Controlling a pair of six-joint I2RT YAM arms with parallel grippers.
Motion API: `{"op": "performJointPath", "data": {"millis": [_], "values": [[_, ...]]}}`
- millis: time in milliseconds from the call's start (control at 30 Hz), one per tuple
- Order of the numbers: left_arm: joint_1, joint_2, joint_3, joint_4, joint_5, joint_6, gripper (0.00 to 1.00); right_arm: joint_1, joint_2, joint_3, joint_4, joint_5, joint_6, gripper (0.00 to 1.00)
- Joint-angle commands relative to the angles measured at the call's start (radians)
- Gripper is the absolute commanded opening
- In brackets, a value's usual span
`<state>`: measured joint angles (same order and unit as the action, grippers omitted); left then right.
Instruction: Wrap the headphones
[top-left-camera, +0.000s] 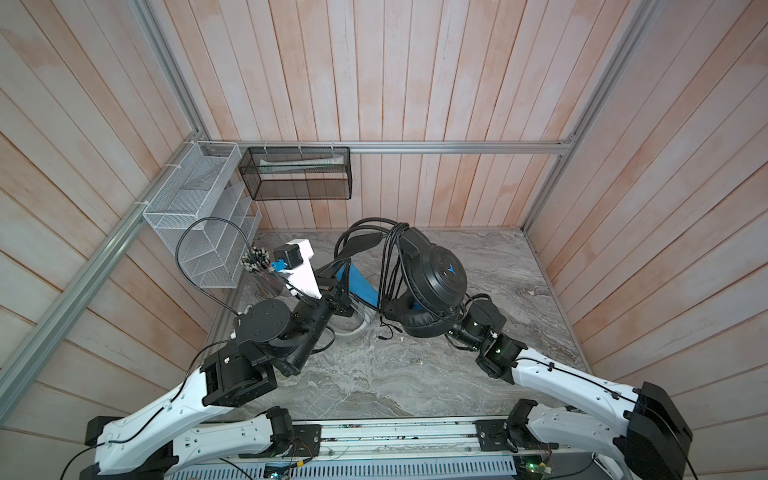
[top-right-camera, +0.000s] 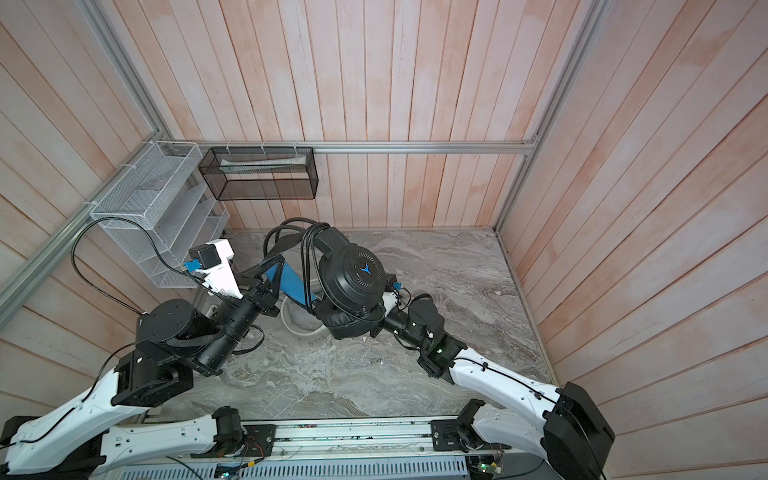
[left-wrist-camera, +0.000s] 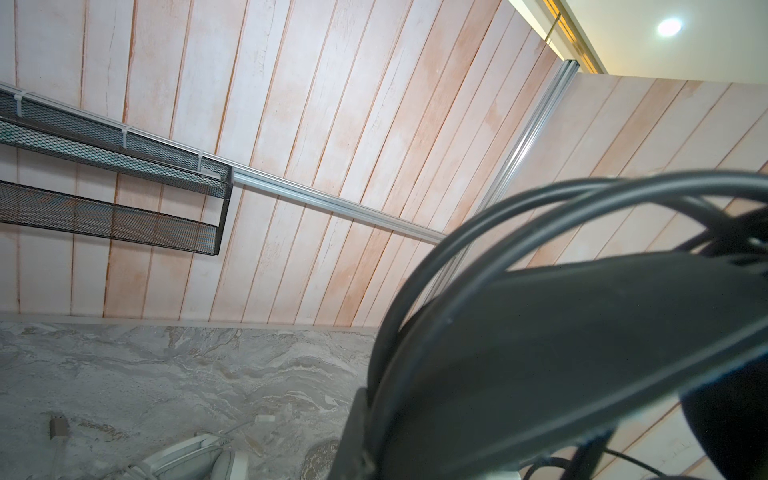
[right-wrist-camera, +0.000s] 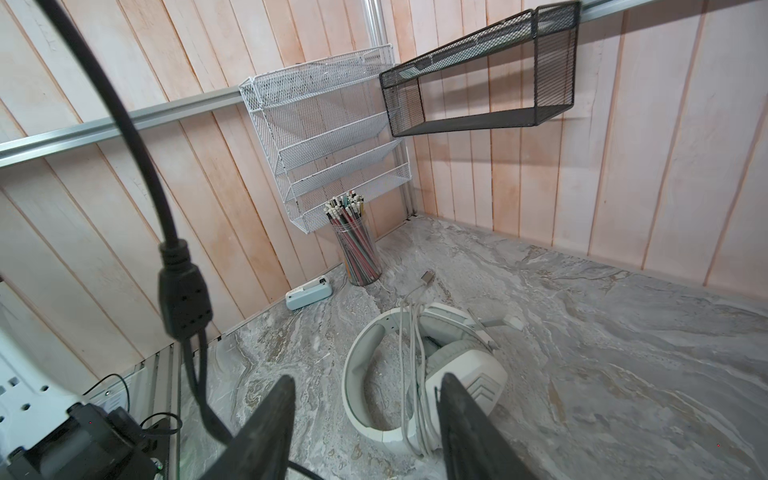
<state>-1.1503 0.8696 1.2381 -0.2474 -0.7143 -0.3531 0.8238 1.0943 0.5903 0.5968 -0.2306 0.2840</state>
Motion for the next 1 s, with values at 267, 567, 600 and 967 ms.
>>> {"op": "performJointPath", "data": {"millis": [267, 567, 600, 967], "values": [[-0.001, -0.053, 0.009, 0.054, -0.029, -0.053, 0.00, 0.000, -0.033, -0.066, 0.146, -0.185, 0.119, 0.58], [0.000, -0.038, 0.011, 0.050, -0.020, -0.068, 0.00, 0.000, 0.084, -0.055, 0.276, -0.201, 0.169, 0.53], [-0.001, -0.041, 0.011, 0.045, -0.020, -0.073, 0.00, -0.001, 0.087, -0.057, 0.288, -0.203, 0.174, 0.52], [0.000, -0.055, -0.004, 0.045, -0.032, -0.072, 0.00, 0.002, -0.012, -0.115, 0.278, -0.160, 0.196, 0.53]]}}
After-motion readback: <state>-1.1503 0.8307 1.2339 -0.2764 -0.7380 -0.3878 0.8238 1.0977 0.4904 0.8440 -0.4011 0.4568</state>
